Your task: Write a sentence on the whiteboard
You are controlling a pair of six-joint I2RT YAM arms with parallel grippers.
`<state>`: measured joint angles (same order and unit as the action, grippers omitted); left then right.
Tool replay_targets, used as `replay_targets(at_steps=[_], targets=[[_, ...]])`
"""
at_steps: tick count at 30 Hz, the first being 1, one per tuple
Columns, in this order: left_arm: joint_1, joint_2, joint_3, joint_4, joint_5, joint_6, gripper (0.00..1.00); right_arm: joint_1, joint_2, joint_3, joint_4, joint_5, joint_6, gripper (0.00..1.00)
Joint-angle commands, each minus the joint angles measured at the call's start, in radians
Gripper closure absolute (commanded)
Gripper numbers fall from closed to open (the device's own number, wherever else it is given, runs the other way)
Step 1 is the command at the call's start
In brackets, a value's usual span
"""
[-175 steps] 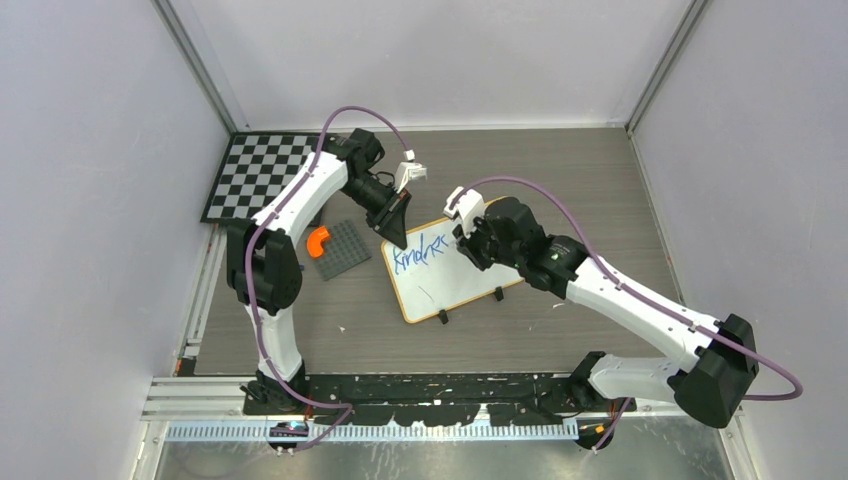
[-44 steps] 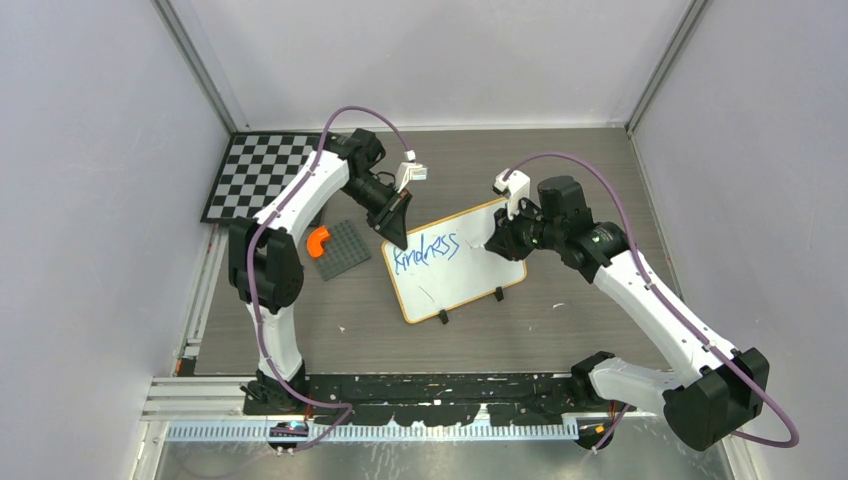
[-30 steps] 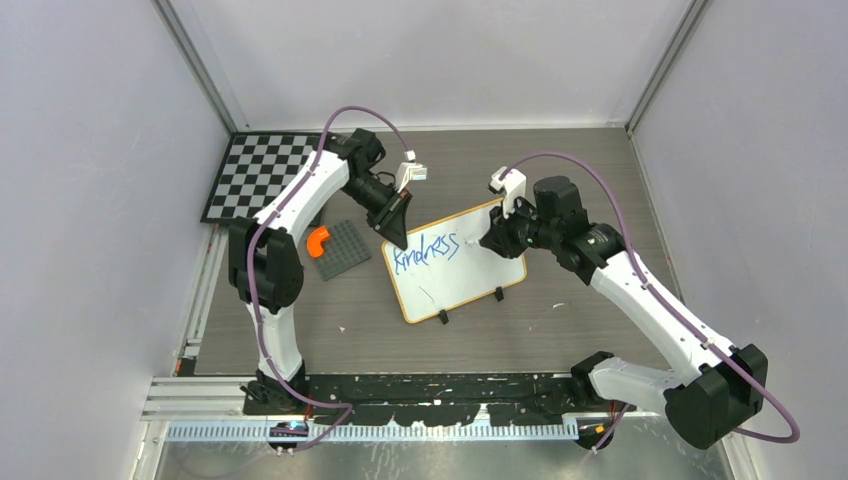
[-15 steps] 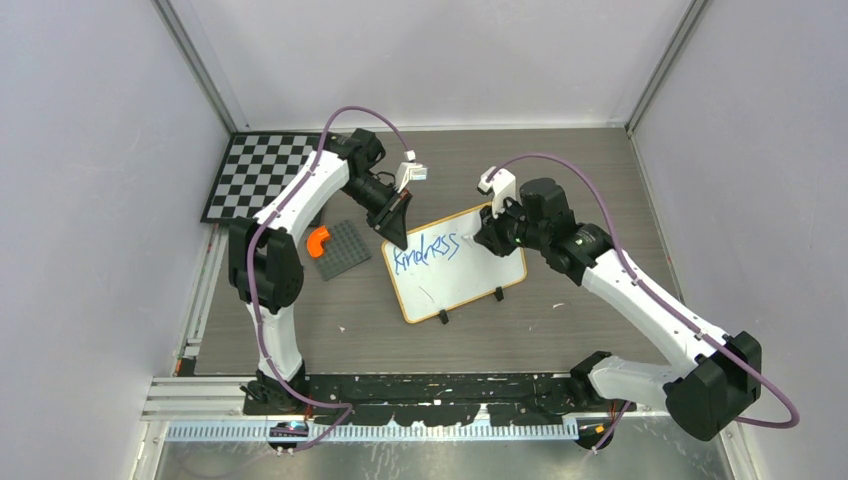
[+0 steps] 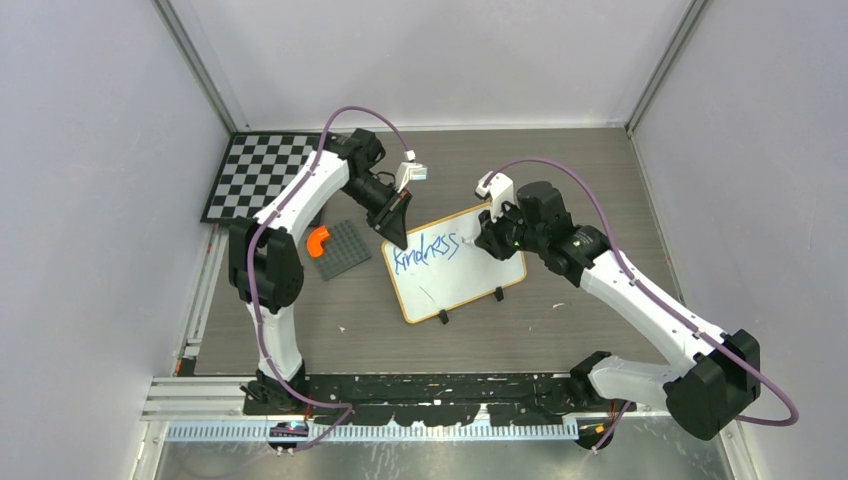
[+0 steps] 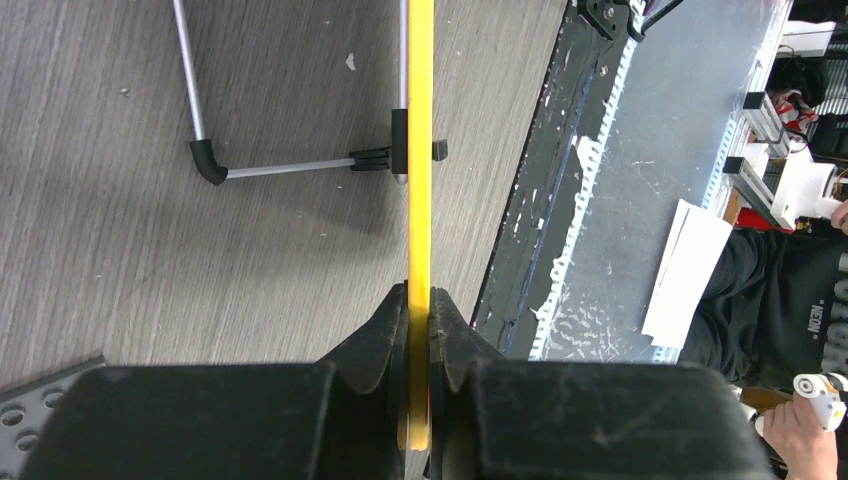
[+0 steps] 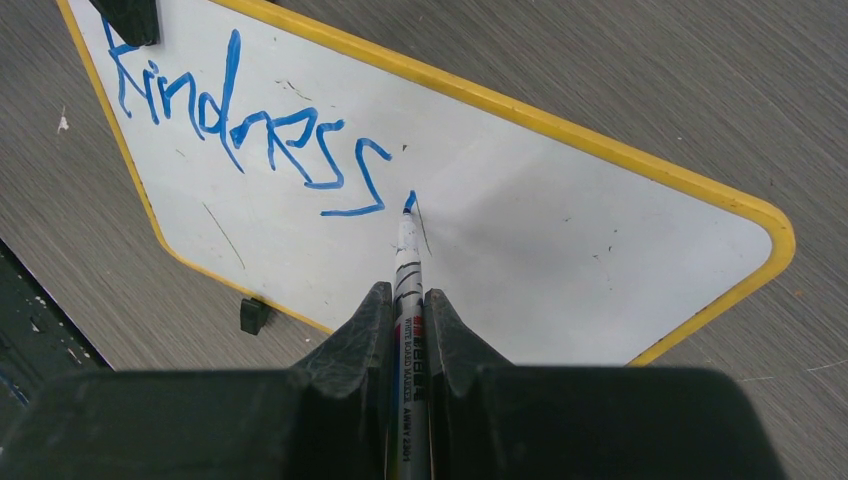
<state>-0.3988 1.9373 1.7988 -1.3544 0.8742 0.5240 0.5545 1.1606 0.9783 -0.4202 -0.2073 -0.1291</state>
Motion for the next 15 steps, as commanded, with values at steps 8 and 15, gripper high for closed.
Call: replay_targets(at_steps=[8,15], targets=[[-0.018,0.007,0.025,0.001,0.025,-0.002,1.00,0.002,-0.010,0.037,0.054,0.046,0.005,1.00],[-0.018,0.006,0.025,0.000,0.024,0.001,1.00,0.002,-0.012,0.033,0.082,0.069,0.009,1.00]])
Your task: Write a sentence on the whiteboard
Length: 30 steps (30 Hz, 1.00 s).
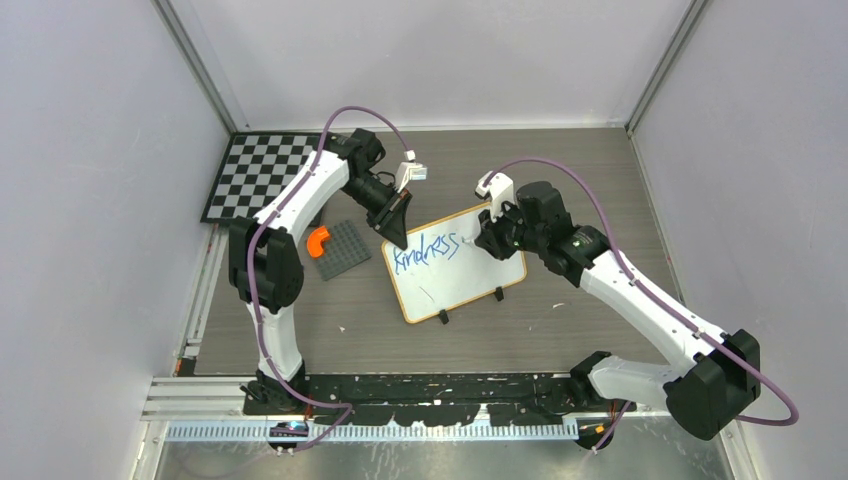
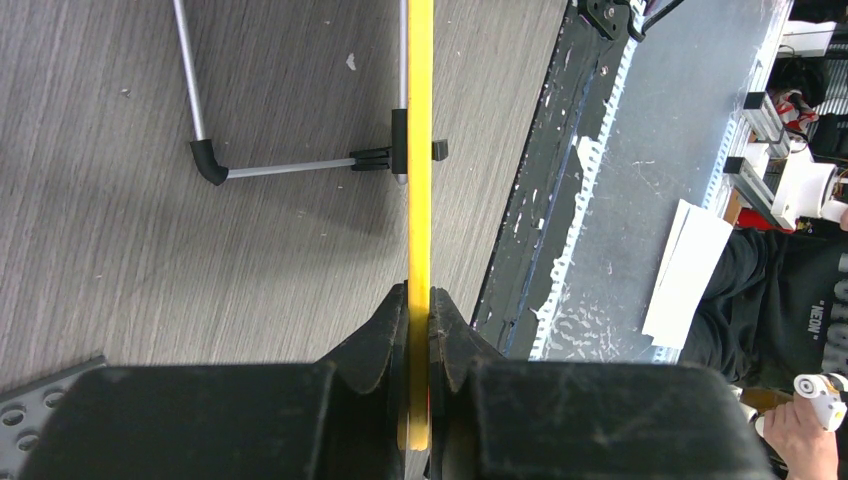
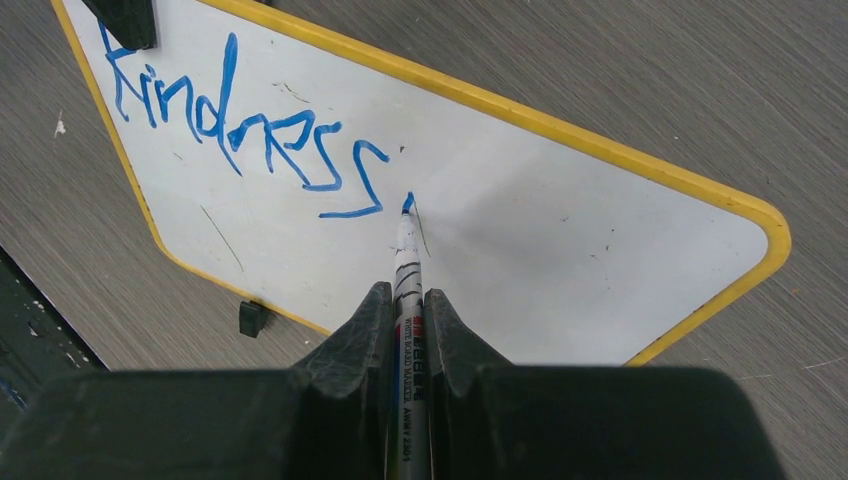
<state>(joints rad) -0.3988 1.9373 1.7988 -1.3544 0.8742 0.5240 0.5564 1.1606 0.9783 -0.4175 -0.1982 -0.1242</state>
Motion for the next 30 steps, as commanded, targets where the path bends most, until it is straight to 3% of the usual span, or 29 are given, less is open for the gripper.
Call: replay_targets(at_steps=[1,9,21,30], targets=[[-0.018,0.006,0.025,0.000,0.025,0.001,1.00,0.000,-0.014,0.033,0.081,0.060,0.005,1.00],[-0.019,0.009,0.030,-0.002,0.028,-0.001,1.00,-0.006,-0.030,0.041,0.098,0.033,0.028,1.00],[-0.018,0.001,0.024,-0.002,0.027,-0.001,1.00,-0.012,-0.052,0.012,0.098,0.117,0.013,1.00],[-0.018,0.004,0.024,-0.001,0.027,0.000,1.00,-0.012,-0.033,-0.001,0.025,0.057,-0.016,1.00]])
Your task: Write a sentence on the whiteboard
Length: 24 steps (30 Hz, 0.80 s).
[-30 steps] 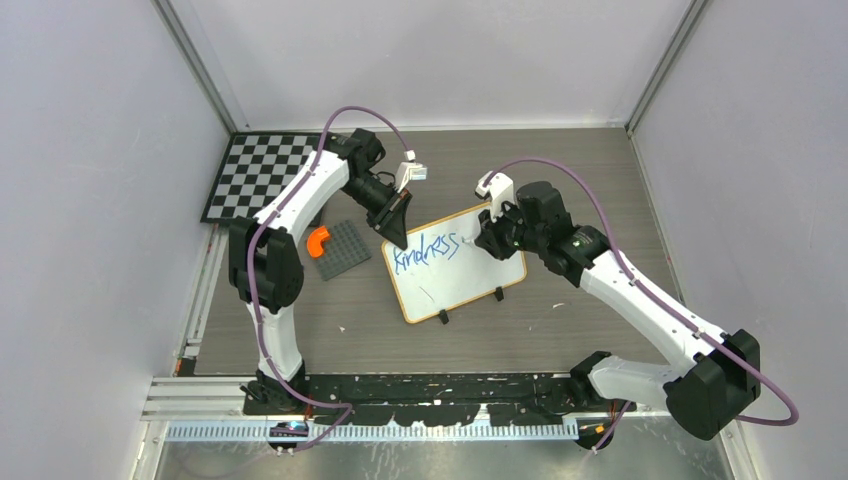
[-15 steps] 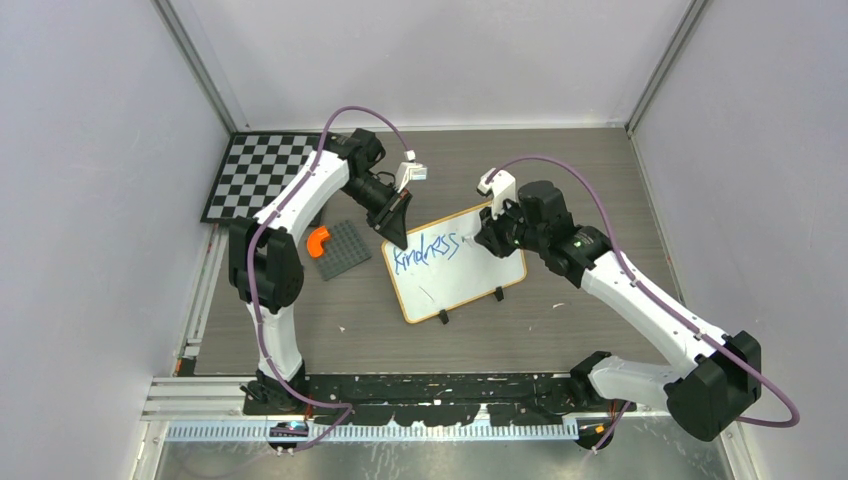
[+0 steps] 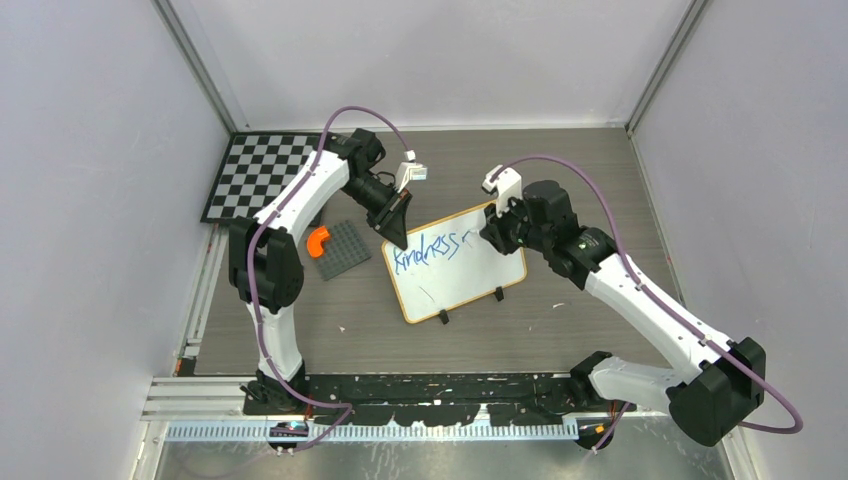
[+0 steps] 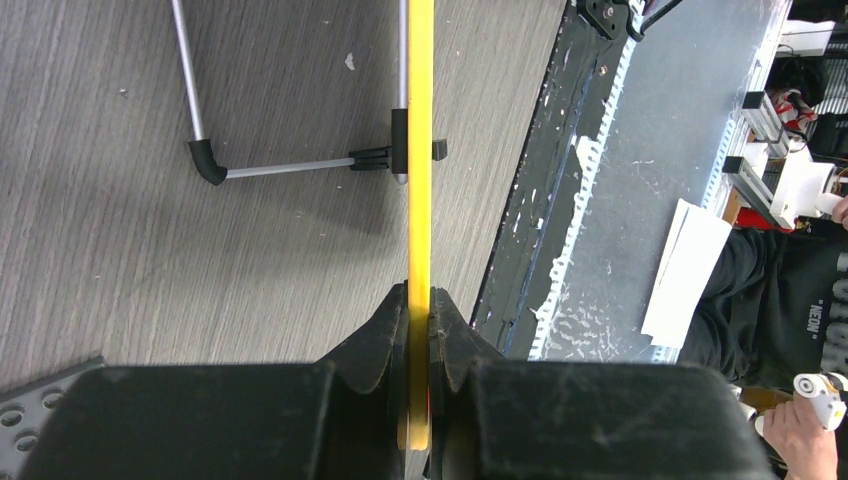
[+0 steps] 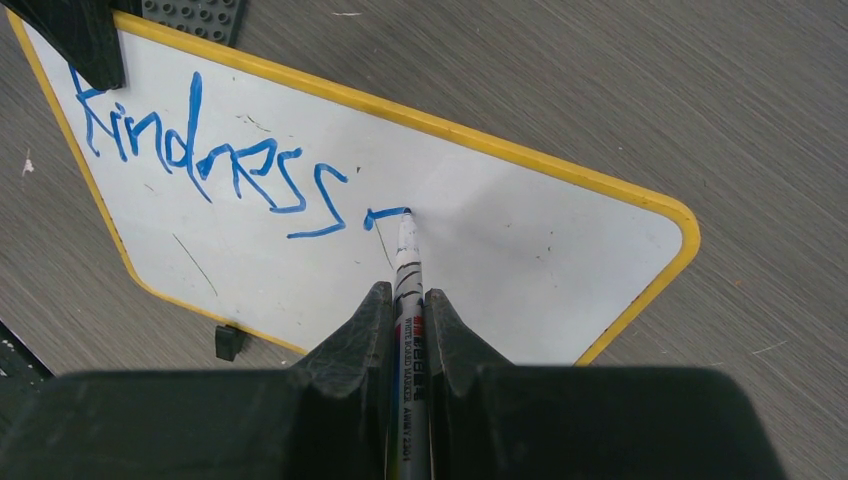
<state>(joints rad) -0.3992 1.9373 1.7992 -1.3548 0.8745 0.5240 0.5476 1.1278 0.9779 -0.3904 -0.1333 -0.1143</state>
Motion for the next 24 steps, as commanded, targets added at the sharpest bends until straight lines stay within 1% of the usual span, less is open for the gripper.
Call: replay_targets(at_steps=[1,11,24], targets=[[-0.018,0.002,0.023,0.000,0.028,-0.001,1.00,-0.004,0.005,0.001,-0.011,-0.007,-0.029,1.00],[-0.018,0.000,0.017,0.002,0.026,0.002,1.00,-0.003,0.034,0.022,-0.066,-0.035,-0.047,1.00],[-0.018,0.005,0.027,-0.003,0.029,0.000,1.00,-0.005,-0.010,0.046,0.035,0.011,-0.007,1.00]])
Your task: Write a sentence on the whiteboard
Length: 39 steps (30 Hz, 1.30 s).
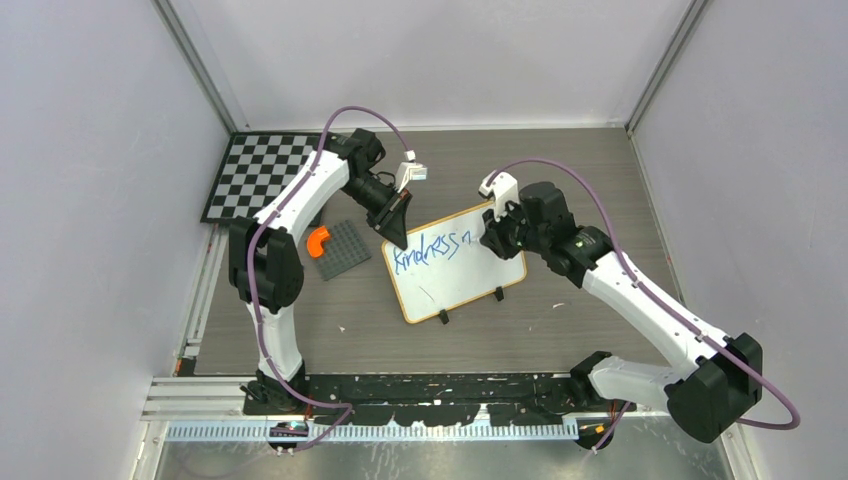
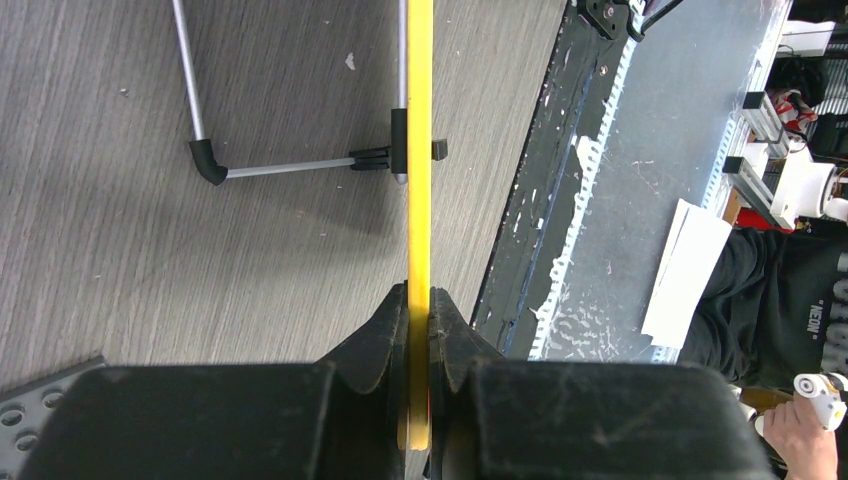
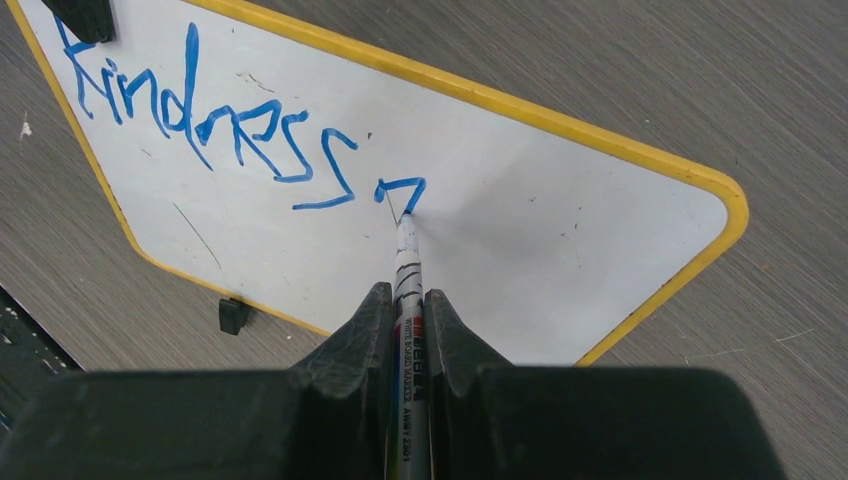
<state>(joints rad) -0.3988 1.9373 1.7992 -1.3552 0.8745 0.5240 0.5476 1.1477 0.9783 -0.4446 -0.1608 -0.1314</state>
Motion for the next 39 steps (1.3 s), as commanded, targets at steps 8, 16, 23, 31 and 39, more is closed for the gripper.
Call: replay_targets(at_steps=[8,16,23,31,39], targets=[[-0.018,0.002,0.025,-0.001,0.028,0.001,1.00,-0.010,-0.032,0.038,0.110,0.089,0.006,1.00],[-0.018,0.001,0.022,-0.001,0.027,0.003,1.00,-0.017,-0.045,0.005,0.079,0.091,0.003,1.00],[-0.018,0.006,0.025,-0.002,0.029,0.003,1.00,-0.015,-0.032,-0.001,0.009,0.018,-0.014,1.00],[-0.019,0.006,0.025,-0.004,0.028,0.005,1.00,-0.017,-0.038,0.022,-0.030,-0.007,-0.034,1.00],[-0.020,0.003,0.026,-0.008,0.029,0.007,1.00,-0.021,-0.092,0.039,0.000,0.041,0.011,1.00]])
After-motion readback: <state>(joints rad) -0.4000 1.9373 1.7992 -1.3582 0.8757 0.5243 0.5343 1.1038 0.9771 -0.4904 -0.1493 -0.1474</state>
